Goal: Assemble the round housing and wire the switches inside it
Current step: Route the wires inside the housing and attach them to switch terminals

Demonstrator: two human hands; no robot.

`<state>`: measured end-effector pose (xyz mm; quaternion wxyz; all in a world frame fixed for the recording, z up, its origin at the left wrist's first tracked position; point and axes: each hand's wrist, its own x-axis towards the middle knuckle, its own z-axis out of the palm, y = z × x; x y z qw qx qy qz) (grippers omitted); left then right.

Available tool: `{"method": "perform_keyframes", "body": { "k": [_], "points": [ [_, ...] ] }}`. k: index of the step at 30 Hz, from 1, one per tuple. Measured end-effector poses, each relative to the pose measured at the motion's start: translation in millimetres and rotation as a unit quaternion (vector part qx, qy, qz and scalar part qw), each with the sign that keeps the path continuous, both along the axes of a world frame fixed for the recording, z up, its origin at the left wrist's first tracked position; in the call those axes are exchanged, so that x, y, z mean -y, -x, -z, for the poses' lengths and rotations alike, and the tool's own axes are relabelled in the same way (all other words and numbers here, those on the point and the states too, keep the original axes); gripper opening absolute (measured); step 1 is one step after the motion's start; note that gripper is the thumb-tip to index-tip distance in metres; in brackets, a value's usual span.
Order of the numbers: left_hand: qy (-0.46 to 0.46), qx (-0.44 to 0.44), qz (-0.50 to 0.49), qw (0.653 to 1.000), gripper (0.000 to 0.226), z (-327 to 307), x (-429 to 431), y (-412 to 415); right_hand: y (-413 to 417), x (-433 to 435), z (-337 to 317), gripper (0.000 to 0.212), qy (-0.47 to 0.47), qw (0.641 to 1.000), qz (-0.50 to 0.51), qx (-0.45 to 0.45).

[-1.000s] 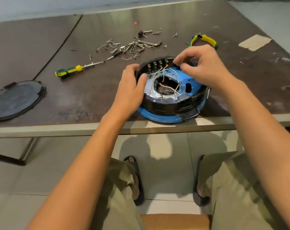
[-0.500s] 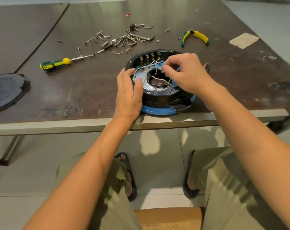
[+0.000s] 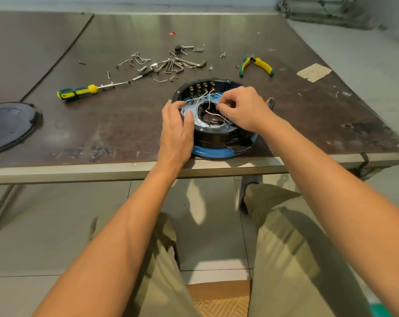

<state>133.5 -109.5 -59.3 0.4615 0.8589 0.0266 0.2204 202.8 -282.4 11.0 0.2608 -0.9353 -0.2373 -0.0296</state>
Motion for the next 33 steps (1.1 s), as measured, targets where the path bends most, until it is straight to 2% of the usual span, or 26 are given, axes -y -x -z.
{"method": "perform_keyframes", "body": {
  "k": [13, 20, 25, 29, 31, 32, 33],
  "points": [
    [0.008, 0.019, 0.0, 1.0, 0.033, 2, -1, -2, -4, 1, 3, 0.021, 0.004, 1.0, -0.009, 0.013],
    [0.004, 0.019, -0.008, 1.0, 0.033, 4, -2, -6, -7, 3, 8, 0.021, -0.023, 1.0, -0.007, 0.02],
    [0.019, 0.022, -0.005, 1.0, 0.041, 5, -1, -5, -5, 8, 5, 0.018, -0.155, 0.987, -0.024, 0.041],
    [0.046, 0.021, -0.015, 0.999, 0.042, 2, 4, 4, 11, 27, -1, 0.017, -0.355, 0.934, -0.035, 0.012],
    [-0.004, 0.131, -0.024, 0.991, 0.033, -1, 12, 21, 26, 44, -1, 0.017, -0.416, 0.907, -0.056, -0.04],
    [-0.055, 0.211, 0.016, 0.976, 0.027, 2, 19, 33, 34, 54, 1, 0.018, -0.432, 0.894, -0.08, -0.086],
    [-0.105, 0.273, 0.098, 0.951, 0.023, 8, 29, 45, 42, 63, 5, 0.019, -0.434, 0.883, -0.112, -0.138]
  ]
}}
